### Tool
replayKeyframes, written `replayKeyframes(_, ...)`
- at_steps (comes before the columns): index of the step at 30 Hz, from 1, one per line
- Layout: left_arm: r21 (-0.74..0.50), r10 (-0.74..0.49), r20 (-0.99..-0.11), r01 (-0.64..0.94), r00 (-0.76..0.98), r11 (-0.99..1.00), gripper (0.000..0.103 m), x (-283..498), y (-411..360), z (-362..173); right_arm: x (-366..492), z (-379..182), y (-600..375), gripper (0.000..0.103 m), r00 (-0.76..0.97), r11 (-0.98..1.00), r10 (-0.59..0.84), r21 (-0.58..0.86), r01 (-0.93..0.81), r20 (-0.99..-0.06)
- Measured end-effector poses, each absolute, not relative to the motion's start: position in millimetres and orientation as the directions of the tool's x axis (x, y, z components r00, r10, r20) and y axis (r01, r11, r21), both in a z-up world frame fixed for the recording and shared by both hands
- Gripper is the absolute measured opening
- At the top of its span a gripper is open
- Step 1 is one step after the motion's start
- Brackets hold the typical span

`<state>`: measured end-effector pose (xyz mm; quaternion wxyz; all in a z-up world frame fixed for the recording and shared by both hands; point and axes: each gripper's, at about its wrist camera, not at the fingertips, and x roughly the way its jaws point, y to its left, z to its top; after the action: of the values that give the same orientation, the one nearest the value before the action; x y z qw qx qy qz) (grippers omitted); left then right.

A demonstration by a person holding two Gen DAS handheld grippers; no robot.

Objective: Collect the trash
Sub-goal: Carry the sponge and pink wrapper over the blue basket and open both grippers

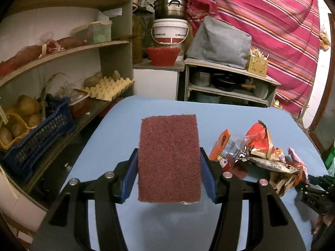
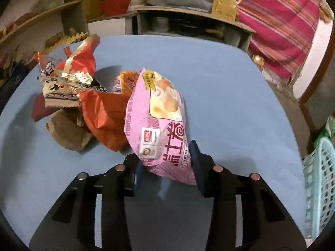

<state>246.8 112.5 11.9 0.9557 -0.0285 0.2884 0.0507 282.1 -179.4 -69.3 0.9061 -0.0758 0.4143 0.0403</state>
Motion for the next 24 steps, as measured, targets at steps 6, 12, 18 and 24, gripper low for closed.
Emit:
replayKeyframes(6, -0.016, 0.089, -0.538, -0.115, 0.839, 0.993, 0.055, 242.2, 108.8, 16.5, 268.6, -49.3, -189.6, 0.036, 0.699, 0.983, -0.009, -0.134, -0.125, -0.715)
replayKeyframes(12, 0.001, 0.087, -0.514, -0.101, 0.853, 0.995, 0.055, 232.4, 97.9, 24.8, 252.3, -27.6, -203.8, 0.036, 0.731, 0.985, -0.005, -0.128, -0.113, -0.683)
replayKeyframes(18, 0.017, 0.055, -0.491, -0.054, 0.869, 0.998, 0.055, 218.8, 77.0, 33.9, 232.9, -15.6, -221.9, 0.036, 0.747, 0.985, -0.027, -0.145, -0.094, -0.665)
replayKeyframes(24, 0.038, 0.016, -0.451, 0.001, 0.892, 0.999, 0.055, 203.9, 40.4, 49.9, 208.1, 1.5, -253.9, 0.036, 0.772, 0.990, -0.046, -0.135, -0.052, -0.634)
